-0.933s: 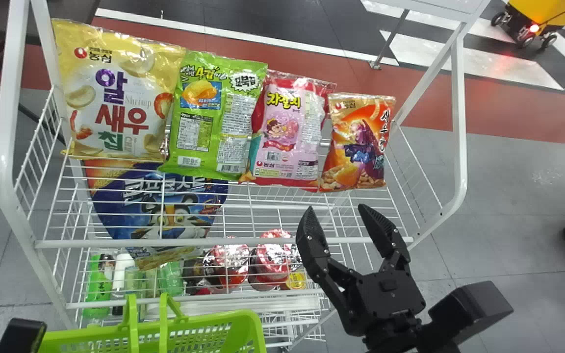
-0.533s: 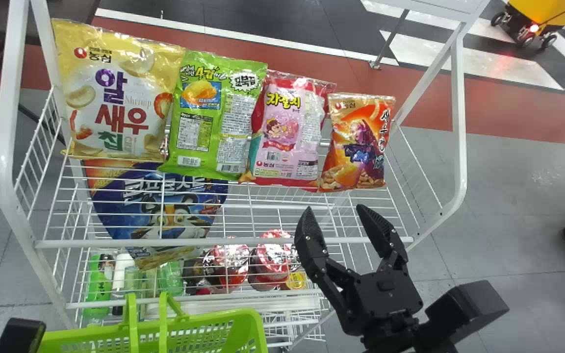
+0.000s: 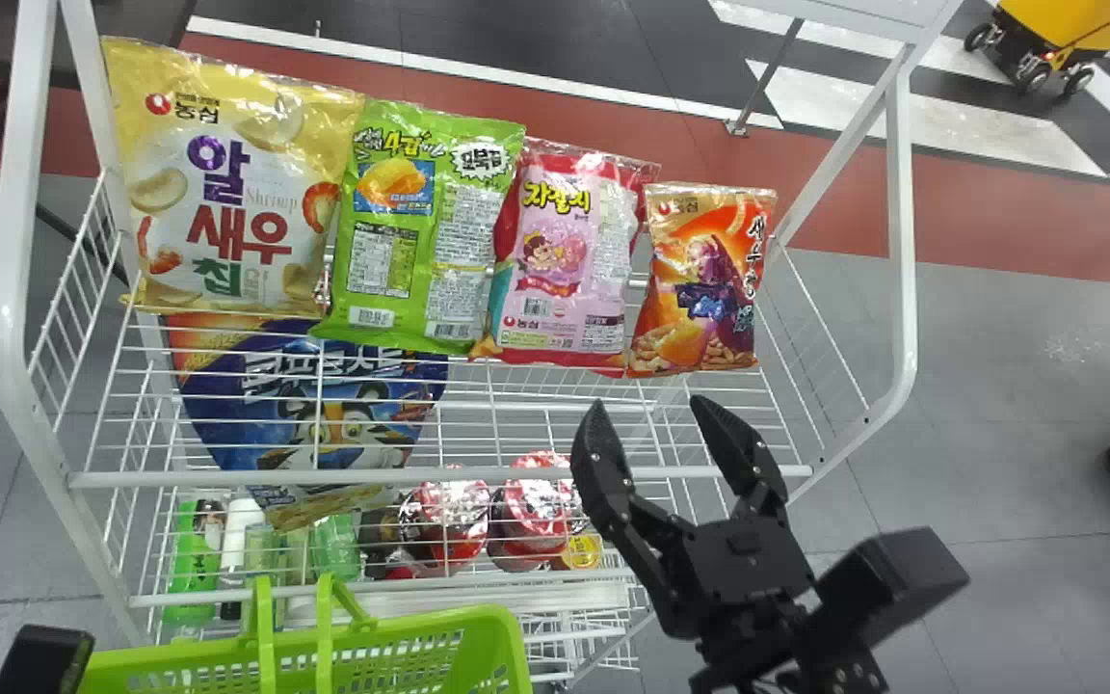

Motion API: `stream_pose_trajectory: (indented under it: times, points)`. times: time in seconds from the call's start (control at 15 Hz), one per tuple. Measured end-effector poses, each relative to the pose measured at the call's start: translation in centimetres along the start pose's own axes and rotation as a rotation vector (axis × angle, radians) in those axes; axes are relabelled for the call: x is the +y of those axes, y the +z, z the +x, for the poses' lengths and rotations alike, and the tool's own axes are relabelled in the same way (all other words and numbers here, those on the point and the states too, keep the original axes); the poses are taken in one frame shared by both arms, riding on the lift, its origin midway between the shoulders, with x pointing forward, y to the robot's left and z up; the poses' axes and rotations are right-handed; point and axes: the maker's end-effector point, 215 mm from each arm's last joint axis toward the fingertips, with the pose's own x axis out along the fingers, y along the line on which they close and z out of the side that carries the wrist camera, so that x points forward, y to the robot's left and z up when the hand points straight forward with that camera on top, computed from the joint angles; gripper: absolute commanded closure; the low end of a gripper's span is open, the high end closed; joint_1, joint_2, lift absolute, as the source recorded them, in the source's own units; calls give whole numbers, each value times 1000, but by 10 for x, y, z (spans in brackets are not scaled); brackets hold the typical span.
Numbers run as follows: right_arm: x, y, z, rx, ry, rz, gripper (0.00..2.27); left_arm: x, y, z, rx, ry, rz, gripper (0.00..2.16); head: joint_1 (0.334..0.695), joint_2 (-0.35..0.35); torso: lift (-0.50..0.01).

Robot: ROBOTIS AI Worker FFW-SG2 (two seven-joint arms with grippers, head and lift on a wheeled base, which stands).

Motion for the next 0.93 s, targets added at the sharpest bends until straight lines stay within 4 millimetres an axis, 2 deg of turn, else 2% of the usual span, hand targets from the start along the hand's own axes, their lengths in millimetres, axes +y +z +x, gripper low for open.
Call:
stream_pose_trajectory:
  times: [0.13,0.33,0.47,0.67,0.8,0.93]
  points:
    - [8,-4,33,8,21,5,188,0,-2,4,11,0,1,1804,695,-350,-15]
    - [35,-11,92,7,80,17,188,-4,-5,7,23,-8,2,1791,695,-350,-15]
    - [53,-16,126,15,116,20,188,-4,-7,7,33,-9,2,1791,695,-308,-15]
    - [79,-17,166,23,152,22,188,-4,-9,8,41,-11,2,1791,695,-232,-15]
    - [95,-17,185,33,163,15,188,-4,-10,9,46,-12,5,1791,695,-198,-15]
    - [100,-20,199,42,141,-7,188,-4,-11,10,50,-12,7,1791,695,-177,-15]
